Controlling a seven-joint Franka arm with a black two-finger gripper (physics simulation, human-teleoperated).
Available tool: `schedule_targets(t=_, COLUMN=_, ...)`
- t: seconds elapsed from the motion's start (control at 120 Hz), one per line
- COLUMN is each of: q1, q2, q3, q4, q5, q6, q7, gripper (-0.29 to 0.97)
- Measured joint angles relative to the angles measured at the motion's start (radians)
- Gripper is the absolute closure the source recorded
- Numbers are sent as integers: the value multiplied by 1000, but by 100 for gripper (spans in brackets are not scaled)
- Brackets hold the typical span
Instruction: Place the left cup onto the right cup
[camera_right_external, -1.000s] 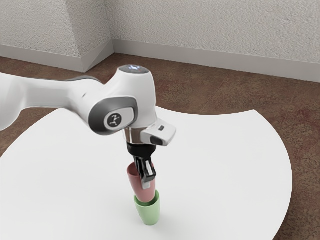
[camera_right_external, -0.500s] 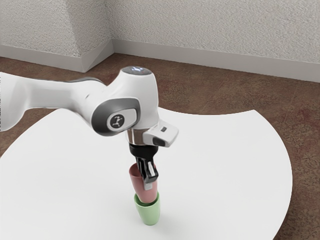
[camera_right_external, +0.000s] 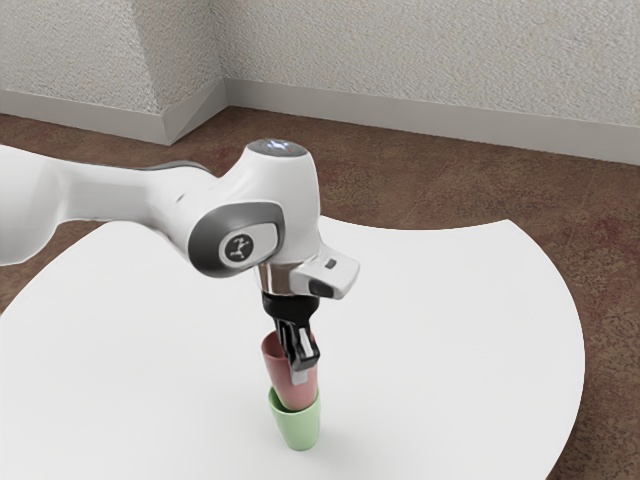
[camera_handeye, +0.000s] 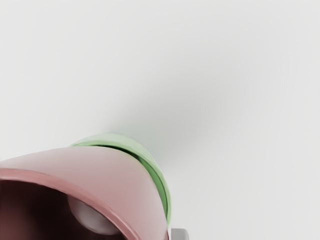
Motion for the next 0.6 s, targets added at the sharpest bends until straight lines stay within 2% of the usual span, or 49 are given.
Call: schedule_targets(t=0.6, q1=1, q2=16, q3=1, q4=-5, q5=-2, q6=6, q7=-1, gripper=78)
